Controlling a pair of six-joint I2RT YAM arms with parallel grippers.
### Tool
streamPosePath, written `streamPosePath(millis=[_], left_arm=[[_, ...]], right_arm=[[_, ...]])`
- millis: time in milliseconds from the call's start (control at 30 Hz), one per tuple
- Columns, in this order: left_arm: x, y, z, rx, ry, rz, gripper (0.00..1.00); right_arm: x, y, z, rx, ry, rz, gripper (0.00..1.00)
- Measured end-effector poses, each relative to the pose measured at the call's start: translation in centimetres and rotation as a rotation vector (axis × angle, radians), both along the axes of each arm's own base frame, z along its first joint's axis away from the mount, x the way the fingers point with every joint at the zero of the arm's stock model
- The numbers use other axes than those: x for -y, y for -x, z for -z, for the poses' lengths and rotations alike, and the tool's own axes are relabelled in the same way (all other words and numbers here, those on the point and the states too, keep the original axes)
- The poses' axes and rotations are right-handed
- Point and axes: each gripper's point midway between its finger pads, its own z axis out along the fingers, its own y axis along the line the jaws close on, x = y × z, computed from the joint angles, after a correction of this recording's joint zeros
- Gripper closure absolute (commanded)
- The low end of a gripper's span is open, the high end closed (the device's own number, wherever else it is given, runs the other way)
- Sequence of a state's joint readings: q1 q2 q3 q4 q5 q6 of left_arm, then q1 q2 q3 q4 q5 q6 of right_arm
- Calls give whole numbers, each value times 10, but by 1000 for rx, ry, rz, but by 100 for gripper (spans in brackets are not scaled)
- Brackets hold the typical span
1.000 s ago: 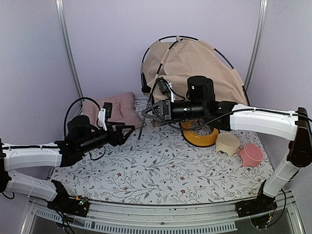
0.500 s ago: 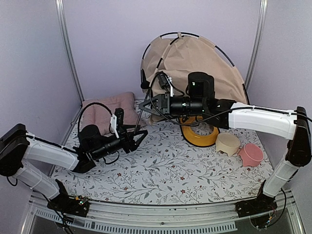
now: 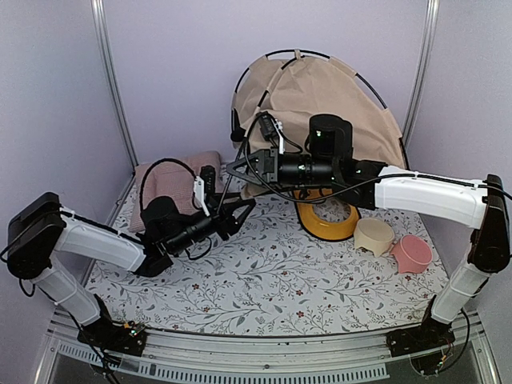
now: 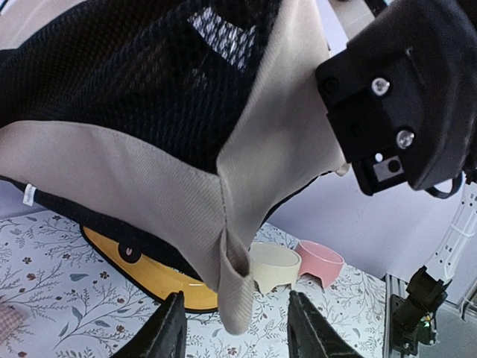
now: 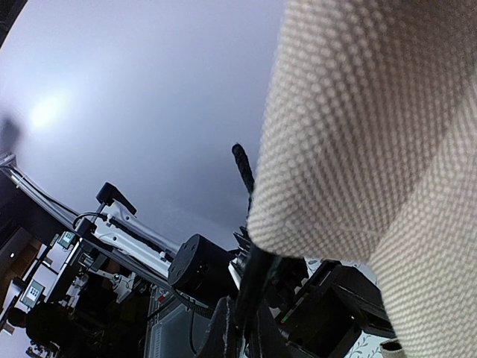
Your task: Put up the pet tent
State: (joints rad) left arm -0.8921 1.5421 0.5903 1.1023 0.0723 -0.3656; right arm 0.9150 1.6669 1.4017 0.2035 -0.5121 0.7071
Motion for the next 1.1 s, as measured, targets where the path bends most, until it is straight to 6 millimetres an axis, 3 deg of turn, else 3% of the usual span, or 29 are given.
streamPosePath(millis=[167,367,500,733,967,1100], left_arm=[[2,-3,-5,6,10,-8,67],[4,-5,-3,0,5,-10,61],[5,-6,1,-8,-2,-9,64],[5,-7,4,-18,-13,-15,77],[5,-7,6,-20,-21,-16,100],[5,-7,7,-17,-31,-17,100]], right_arm=[[0,0,0,0,0,0,100],[0,0,0,0,0,0,100],[0,0,0,0,0,1,100],[0,0,0,1,0,2,100],[0,-1,0,1,0,5,100],[0,-1,0,3,2,7,100]])
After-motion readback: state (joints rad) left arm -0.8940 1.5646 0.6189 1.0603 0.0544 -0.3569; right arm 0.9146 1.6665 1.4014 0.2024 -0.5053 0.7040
